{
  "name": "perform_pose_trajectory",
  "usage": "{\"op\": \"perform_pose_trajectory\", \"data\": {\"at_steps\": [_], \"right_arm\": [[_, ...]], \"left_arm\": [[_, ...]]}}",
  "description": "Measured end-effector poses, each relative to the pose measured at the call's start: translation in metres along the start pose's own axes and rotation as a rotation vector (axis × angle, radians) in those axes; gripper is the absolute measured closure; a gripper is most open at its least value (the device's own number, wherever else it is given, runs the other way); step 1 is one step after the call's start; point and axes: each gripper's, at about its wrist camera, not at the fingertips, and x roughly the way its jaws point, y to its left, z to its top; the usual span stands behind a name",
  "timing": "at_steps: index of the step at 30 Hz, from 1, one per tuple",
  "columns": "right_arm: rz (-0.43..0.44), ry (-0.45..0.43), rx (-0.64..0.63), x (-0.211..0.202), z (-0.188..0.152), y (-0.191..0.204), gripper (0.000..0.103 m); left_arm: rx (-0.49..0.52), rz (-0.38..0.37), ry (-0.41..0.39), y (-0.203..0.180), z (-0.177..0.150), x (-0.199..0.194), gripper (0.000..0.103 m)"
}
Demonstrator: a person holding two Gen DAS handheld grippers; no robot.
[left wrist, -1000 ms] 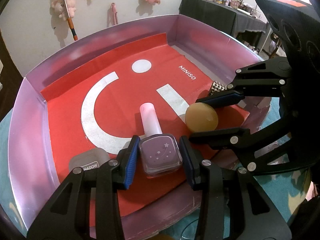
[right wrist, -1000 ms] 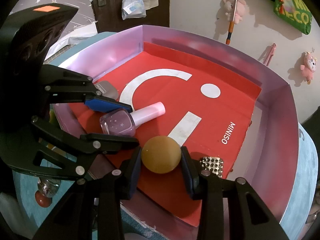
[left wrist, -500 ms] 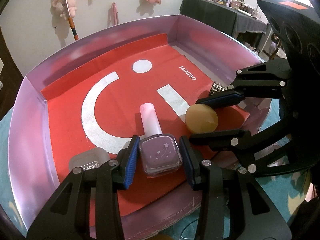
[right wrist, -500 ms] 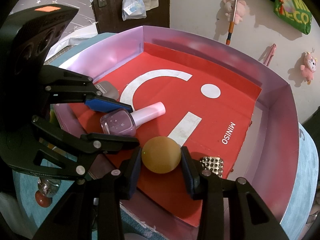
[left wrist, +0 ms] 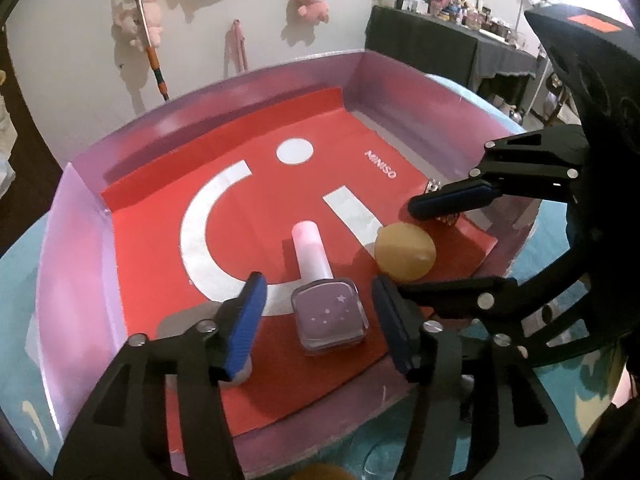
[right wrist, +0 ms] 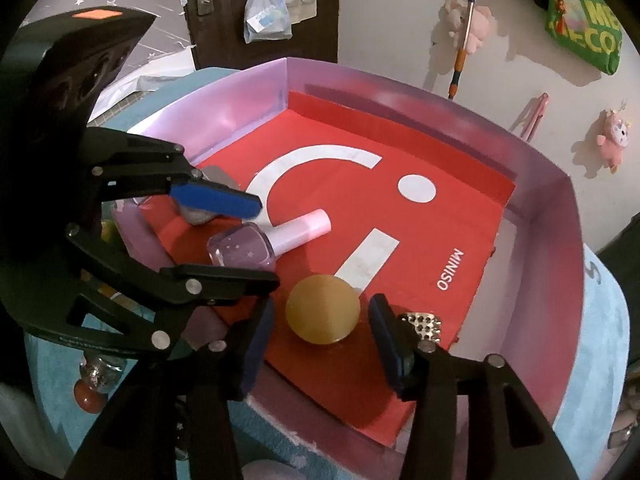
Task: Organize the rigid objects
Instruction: 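Open both tools to release the polish and sponge ball in the box, then withdraw both tools from the box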
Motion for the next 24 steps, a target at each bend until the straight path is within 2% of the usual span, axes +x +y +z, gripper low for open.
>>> {"op": "perform_pose_trajectory", "data": {"at_steps": [8, 10, 14, 24], "right_arm": [[-0.030, -0.045, 0.006, -0.025, 0.001, 0.005, 0.042], [-0.037, -0.064, 0.014, -0.034, 0.001, 0.008, 0.036], [-0.059, -0.104, 0.038, -0.056, 0.000, 0.014, 0.035], [-0.128, -0.228, 0.143, -0.119, -0.025, 0.043, 0.015]], "left_arm": [[-0.016, 0.038, -0.099, 0.002, -0.003, -0.043, 0.033], [-0.025, 0.046, -0.119, 0.001, -0.005, -0.054, 0.033], [-0.056, 0.055, -0.160, -0.001, -0.013, -0.078, 0.029], [-0.170, 0.076, -0.289, -0.016, -0.057, -0.138, 0.016]]}}
